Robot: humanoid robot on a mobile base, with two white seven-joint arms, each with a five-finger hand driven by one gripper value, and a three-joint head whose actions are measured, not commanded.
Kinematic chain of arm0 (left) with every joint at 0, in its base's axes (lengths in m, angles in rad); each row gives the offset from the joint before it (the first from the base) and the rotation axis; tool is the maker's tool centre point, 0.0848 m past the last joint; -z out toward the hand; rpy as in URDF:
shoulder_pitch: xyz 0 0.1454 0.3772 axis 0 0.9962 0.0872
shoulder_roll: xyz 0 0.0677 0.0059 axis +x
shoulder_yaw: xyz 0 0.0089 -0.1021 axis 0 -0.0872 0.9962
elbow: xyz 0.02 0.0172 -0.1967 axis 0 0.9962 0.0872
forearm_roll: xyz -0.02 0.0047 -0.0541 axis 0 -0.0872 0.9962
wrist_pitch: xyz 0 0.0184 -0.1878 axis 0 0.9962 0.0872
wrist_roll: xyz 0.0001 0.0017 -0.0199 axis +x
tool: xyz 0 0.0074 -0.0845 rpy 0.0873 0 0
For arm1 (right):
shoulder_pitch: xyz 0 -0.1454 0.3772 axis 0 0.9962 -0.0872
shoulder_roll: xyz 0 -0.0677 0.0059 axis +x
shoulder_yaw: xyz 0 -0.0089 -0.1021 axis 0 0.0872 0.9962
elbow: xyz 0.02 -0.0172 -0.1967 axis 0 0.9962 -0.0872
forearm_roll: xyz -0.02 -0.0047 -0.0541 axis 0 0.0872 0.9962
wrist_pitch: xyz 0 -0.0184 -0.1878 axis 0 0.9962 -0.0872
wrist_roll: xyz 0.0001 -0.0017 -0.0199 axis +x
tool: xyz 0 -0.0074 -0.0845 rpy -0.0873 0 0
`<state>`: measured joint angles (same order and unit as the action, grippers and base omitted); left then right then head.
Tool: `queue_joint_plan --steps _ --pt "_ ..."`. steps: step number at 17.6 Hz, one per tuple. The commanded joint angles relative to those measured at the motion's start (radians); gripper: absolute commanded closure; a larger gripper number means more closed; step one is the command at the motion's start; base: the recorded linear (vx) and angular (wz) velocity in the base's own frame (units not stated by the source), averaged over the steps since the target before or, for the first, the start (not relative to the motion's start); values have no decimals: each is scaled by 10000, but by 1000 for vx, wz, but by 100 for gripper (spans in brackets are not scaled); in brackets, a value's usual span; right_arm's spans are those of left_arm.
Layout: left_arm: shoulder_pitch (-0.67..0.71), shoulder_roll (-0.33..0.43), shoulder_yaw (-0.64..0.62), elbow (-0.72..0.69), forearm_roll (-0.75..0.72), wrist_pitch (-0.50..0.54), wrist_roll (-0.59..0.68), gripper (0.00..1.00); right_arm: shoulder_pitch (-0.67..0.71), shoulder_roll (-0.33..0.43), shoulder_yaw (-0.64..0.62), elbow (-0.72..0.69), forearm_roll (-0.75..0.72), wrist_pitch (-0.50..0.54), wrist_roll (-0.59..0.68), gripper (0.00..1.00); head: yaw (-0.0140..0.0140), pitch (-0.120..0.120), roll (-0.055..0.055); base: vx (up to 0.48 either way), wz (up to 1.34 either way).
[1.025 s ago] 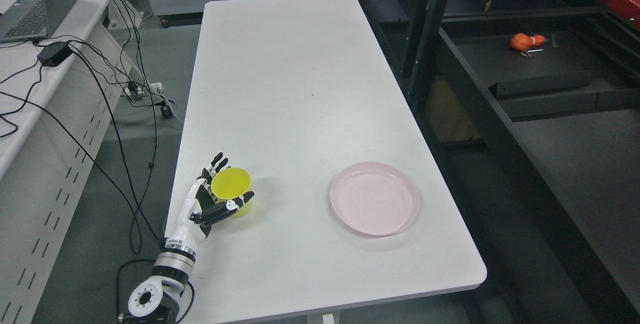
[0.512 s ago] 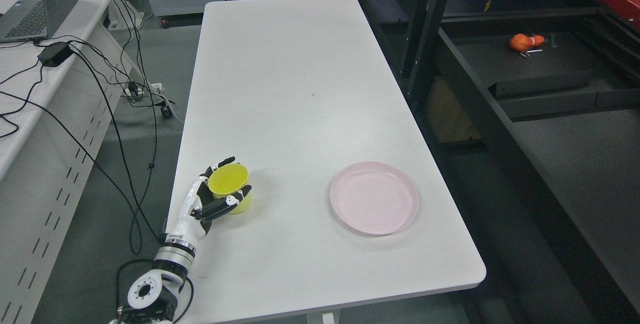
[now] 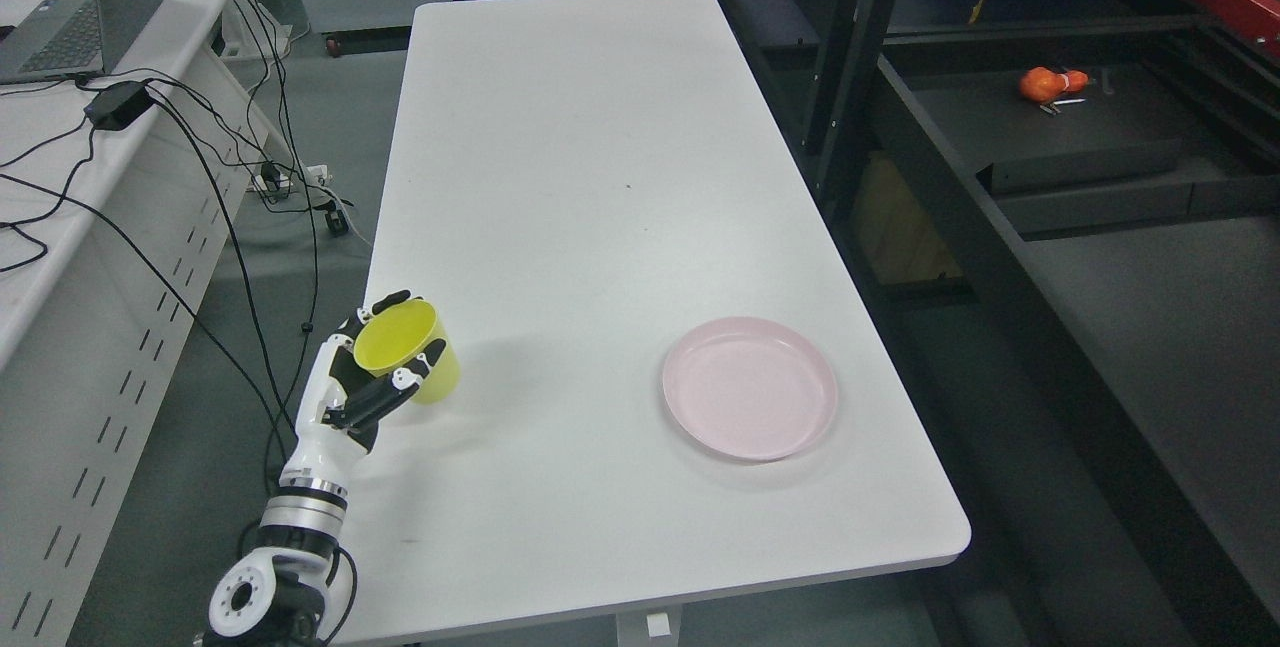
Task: Place yellow IKEA cup on middle right shelf
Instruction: 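Lift the yellow cup off the table with the left hand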
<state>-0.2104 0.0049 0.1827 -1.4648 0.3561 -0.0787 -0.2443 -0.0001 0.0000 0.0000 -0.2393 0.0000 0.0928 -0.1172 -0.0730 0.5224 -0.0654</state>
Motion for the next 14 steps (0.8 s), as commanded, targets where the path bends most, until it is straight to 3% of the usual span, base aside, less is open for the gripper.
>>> queue_joint_plan --steps 1,14 --pt "645 125 551 -2180 396 96 4 100 139 -175 169 0 -245 8 6 1 0 0 0 -56 14" --pt "1321 125 536 -2610 641 20 4 99 139 -175 169 0 -245 8 6 1 0 0 0 -142 -15"
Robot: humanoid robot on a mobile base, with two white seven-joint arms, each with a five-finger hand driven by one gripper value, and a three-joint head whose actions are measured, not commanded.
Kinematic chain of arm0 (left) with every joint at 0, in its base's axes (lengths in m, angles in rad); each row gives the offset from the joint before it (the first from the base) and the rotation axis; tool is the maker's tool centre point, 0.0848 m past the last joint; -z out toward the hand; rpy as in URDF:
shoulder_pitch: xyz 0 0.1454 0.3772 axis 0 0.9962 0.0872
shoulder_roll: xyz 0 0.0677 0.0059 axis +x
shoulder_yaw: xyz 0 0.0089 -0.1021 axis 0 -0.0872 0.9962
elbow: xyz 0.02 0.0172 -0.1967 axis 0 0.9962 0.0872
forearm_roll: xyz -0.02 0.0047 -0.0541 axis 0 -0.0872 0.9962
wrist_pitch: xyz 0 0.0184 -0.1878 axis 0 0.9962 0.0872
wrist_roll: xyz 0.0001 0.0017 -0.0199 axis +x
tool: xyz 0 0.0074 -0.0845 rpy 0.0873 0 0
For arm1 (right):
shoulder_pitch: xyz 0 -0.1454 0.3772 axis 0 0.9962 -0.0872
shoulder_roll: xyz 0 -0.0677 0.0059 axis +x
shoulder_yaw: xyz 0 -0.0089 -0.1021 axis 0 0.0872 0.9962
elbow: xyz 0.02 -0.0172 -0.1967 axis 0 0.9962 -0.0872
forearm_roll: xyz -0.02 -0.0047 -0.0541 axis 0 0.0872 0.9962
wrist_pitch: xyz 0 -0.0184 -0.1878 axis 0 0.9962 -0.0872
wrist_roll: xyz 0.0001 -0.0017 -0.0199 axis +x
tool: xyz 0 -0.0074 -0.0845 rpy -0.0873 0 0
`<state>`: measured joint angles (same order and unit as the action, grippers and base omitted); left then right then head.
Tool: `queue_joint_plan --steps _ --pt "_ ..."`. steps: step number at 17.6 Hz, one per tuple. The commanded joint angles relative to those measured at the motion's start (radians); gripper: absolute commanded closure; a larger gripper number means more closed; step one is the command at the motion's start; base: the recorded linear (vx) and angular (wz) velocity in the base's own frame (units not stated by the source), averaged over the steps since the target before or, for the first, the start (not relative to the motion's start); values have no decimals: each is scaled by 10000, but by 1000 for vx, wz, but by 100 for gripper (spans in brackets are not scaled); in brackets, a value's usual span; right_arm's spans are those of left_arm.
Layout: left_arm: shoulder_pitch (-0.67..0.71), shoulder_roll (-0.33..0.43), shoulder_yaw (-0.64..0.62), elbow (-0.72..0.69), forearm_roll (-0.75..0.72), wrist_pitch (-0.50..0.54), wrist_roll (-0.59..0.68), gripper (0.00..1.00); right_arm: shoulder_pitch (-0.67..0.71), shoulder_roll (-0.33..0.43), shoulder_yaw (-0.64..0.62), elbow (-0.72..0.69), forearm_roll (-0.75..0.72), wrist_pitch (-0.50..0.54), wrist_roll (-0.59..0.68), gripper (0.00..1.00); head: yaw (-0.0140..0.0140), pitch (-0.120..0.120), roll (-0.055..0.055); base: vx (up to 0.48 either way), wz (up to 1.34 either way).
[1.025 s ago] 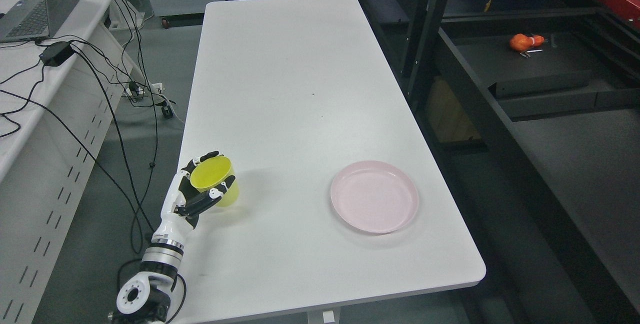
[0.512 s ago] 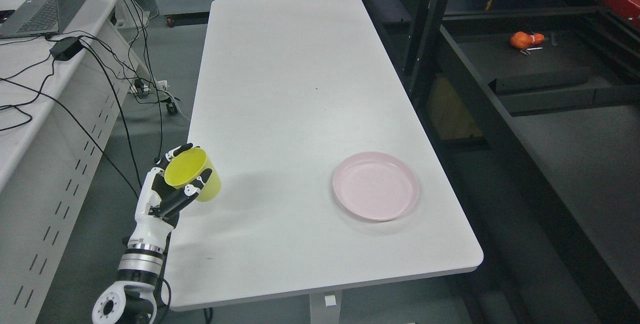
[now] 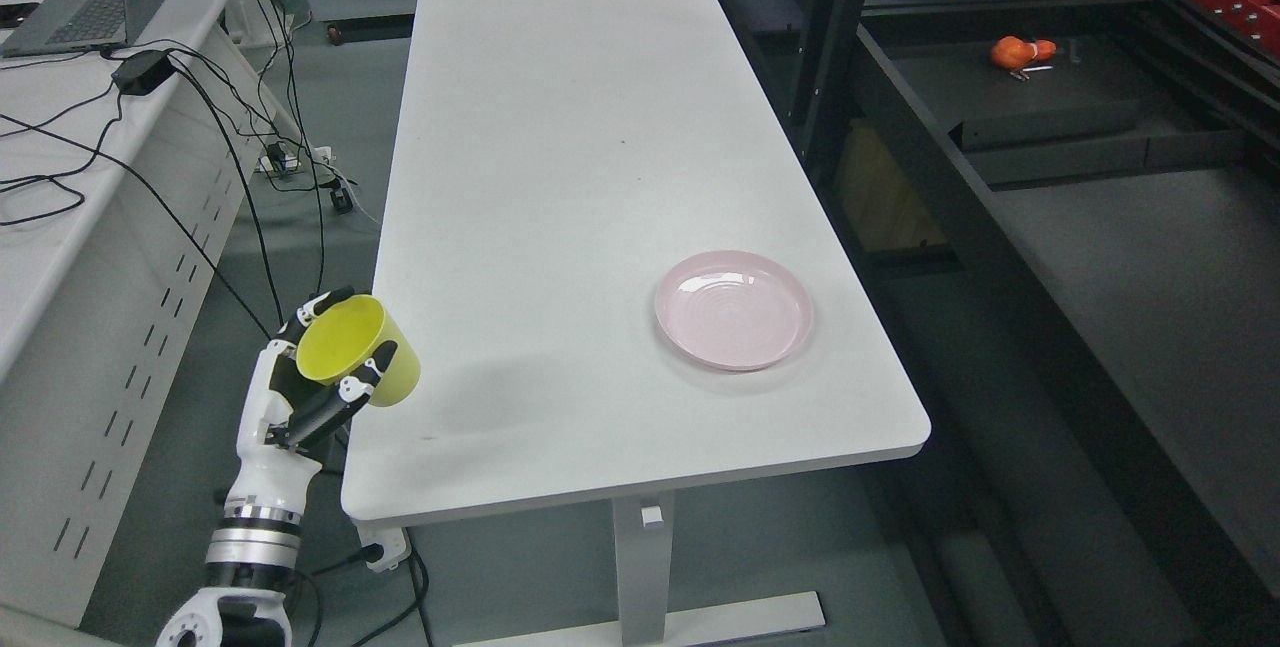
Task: Place yellow IKEA cup on middle right shelf
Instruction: 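Lift the yellow cup off the table with the left hand, then hold the cup in the left hand while turning toward the shelving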
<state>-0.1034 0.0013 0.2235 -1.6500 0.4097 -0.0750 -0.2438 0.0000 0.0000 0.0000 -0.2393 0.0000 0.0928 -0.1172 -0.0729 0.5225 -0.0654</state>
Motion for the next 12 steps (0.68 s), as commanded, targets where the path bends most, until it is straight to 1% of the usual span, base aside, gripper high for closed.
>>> queue_joint_plan --steps 1,7,12 --pt "252 161 127 -757 106 -17 -1 100 139 -175 169 0 -245 8 6 1 0 0 0 -211 -16" --pt "252 161 66 -757 121 -17 -1 99 139 -175 169 0 -245 8 6 1 0 0 0 -241 -1" --pt "252 161 4 -742 244 -2 -1 99 139 -175 169 0 -245 8 6 1 0 0 0 -263 -388"
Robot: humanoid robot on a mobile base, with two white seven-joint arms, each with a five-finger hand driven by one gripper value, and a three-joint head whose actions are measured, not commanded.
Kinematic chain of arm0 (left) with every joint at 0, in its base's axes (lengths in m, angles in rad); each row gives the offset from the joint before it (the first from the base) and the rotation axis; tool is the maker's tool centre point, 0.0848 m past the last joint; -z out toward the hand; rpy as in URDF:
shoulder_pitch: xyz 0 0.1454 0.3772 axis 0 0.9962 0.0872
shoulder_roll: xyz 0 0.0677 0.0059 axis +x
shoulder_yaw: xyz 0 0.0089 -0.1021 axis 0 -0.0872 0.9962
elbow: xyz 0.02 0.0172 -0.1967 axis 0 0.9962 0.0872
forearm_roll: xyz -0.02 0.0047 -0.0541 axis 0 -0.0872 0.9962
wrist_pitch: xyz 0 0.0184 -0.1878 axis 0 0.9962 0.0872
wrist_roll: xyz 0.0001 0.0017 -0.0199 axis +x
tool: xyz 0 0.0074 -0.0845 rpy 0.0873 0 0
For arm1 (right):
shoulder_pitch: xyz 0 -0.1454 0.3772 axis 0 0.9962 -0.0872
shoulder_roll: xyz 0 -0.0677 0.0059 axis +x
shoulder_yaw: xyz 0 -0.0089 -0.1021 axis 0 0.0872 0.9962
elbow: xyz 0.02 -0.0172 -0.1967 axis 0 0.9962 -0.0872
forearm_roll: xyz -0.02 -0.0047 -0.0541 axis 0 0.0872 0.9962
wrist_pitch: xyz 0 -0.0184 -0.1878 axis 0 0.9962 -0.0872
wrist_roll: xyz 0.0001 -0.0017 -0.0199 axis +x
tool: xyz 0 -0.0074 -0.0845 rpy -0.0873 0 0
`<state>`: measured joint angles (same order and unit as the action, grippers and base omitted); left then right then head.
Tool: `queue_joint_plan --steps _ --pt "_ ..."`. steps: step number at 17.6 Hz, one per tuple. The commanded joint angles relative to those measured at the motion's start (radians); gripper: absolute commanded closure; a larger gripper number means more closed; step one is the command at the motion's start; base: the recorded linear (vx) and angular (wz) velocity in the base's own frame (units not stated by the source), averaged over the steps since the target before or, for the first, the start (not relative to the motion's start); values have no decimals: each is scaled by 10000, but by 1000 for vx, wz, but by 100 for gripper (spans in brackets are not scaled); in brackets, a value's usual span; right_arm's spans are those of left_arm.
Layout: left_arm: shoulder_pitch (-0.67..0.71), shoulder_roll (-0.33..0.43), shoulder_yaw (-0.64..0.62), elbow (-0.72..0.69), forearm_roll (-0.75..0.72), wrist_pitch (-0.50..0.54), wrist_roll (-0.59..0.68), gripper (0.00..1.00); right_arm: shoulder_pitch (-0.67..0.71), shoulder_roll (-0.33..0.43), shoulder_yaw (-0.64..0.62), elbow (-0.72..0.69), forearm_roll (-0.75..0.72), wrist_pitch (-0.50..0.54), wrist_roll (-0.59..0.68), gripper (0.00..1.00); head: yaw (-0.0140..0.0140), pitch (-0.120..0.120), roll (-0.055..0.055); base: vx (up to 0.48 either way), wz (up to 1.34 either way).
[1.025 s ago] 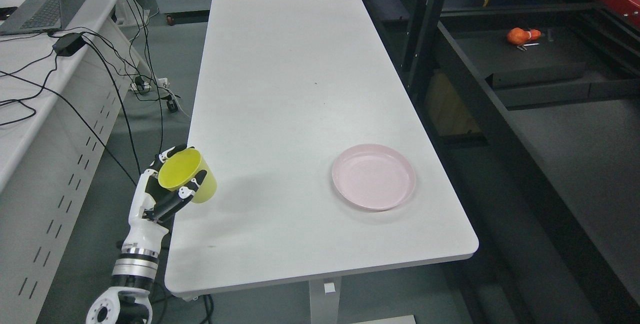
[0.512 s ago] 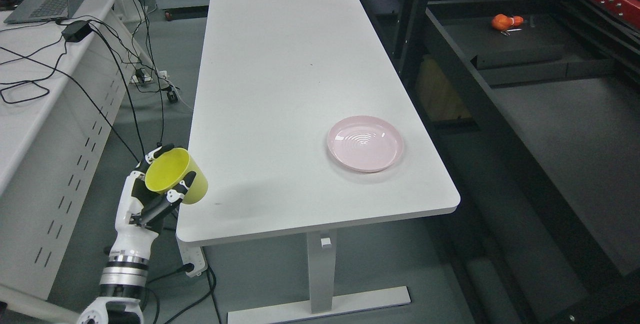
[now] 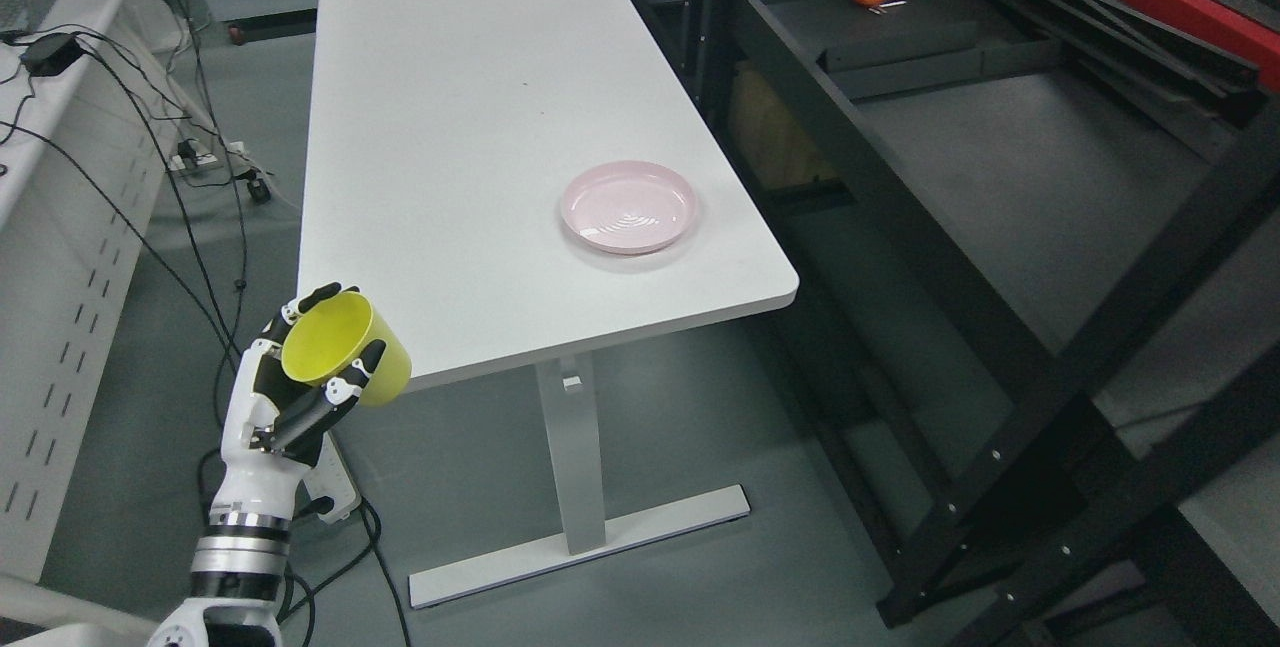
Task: Place yellow IKEA cup on middle right shelf
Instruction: 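Hold the cup in the left hand while turning toward the shelving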
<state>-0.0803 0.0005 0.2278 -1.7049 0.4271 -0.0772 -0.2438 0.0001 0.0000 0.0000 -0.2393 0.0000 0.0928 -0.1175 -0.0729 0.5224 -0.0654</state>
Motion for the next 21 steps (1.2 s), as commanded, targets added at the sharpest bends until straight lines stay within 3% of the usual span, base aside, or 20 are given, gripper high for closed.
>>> queue_joint_plan --steps 1,13,21 --pt "21 170 -54 -193 70 20 -1 99 137 -175 169 0 -245 8 9 1 0 0 0 -281 -538" --pt "6 170 -269 -178 85 -25 -1 99 137 -175 169 0 -245 8 9 1 0 0 0 -272 -794" --pt "82 170 -1097 -193 269 -624 14 99 137 -175 169 0 -245 8 9 1 0 -1 0 -104 -1010"
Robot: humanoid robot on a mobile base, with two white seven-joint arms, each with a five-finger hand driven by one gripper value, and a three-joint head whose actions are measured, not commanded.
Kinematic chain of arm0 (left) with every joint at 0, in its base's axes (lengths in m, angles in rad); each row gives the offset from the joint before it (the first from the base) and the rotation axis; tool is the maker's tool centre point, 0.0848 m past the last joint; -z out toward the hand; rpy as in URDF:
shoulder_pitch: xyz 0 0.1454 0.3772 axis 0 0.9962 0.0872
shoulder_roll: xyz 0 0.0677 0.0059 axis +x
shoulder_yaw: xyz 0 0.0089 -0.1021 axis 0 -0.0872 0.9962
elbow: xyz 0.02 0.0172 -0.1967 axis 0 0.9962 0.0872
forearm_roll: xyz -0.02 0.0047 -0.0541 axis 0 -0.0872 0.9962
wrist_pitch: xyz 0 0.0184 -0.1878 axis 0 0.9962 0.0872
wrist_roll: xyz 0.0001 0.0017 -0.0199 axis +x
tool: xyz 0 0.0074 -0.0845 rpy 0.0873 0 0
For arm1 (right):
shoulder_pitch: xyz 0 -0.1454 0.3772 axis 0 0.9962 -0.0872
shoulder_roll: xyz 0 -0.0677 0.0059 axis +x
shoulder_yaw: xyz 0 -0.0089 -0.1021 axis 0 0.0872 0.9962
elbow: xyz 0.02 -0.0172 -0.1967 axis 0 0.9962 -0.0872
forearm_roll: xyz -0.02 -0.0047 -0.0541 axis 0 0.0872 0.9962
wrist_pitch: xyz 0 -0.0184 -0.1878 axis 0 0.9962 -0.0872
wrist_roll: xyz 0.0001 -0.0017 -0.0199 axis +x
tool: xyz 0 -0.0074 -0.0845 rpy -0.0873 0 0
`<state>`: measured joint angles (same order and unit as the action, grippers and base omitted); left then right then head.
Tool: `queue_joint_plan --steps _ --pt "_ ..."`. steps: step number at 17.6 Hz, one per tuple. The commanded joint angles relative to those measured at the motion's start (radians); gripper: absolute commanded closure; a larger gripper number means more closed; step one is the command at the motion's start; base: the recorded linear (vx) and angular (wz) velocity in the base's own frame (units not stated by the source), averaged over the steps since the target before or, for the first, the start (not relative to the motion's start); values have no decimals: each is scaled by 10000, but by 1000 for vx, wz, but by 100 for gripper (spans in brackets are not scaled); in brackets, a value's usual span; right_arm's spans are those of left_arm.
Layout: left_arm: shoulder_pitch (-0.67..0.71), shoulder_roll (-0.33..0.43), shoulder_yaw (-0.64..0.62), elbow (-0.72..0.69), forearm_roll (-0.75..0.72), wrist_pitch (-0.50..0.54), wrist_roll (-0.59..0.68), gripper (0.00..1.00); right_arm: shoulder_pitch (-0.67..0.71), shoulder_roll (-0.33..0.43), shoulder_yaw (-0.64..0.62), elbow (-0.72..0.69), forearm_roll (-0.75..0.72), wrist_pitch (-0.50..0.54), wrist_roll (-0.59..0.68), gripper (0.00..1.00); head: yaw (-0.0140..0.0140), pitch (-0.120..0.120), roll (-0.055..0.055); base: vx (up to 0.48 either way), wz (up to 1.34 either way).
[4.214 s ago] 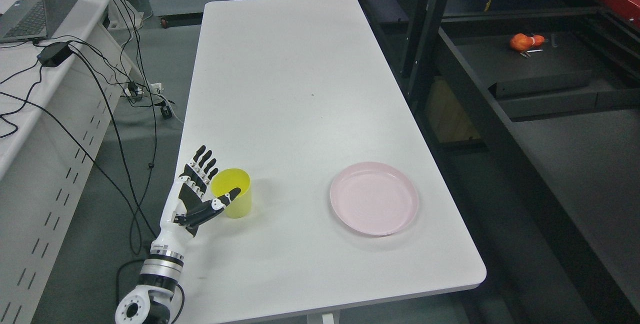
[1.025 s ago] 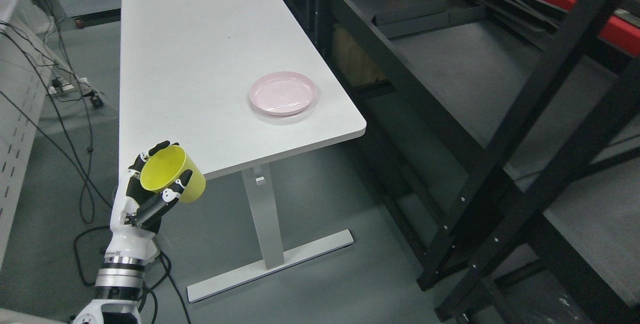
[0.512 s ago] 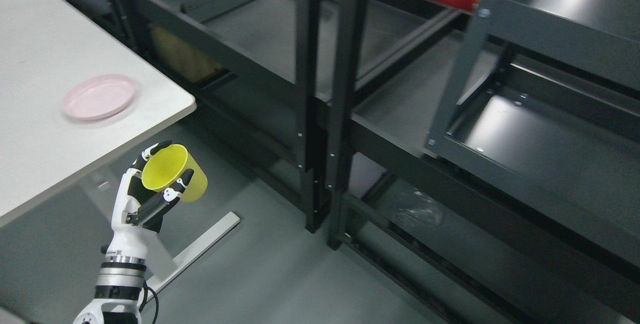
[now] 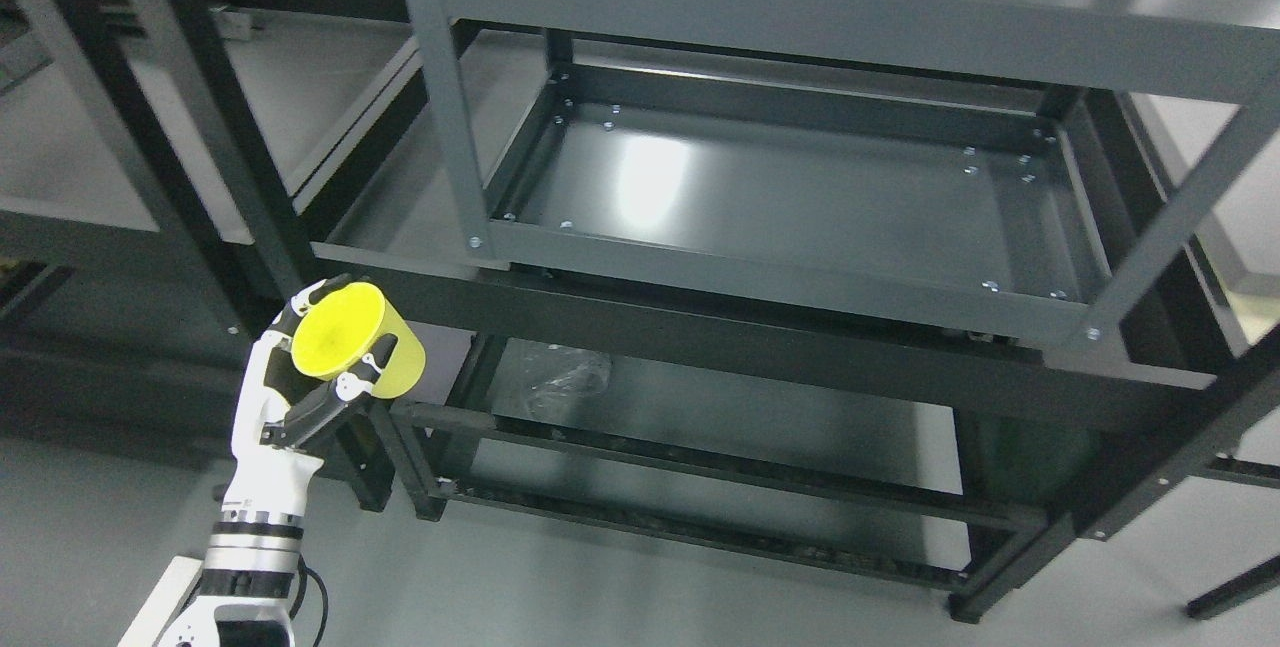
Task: Place yellow IKEA cup on middle right shelf
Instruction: 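Hold the cup in the left hand while turning toward the shelving, then raise the left hand with the cup up toward the upper shelf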
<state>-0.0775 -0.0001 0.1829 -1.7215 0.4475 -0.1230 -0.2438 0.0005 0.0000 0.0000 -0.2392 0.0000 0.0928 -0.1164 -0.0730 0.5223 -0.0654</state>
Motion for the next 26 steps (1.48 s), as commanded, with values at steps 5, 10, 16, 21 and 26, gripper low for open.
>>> queue_joint_plan --steps 5,10,16,21,26 --pt "207 175 -1443 -27 65 -564 14 99 133 -175 169 -1 -245 8 -2 1 0 -2 0 32 -341" --pt "774 175 -2334 -58 65 -917 -1 99 133 -175 184 -1 -245 8 -2 1 0 -2 0 71 -223" --pt "868 175 -3086 -73 65 -1102 -47 98 133 -175 169 -1 -245 8 -2 1 0 -6 0 117 -257" --pt "715 175 -4647 -211 65 -1530 -1121 98 133 -175 169 -1 -245 8 -2 1 0 -7 0 115 98" --pt "-847 184 -6046 -211 50 -1792 -1121 98 133 -175 169 -1 -245 8 -2 1 0 -7 0 21 46"
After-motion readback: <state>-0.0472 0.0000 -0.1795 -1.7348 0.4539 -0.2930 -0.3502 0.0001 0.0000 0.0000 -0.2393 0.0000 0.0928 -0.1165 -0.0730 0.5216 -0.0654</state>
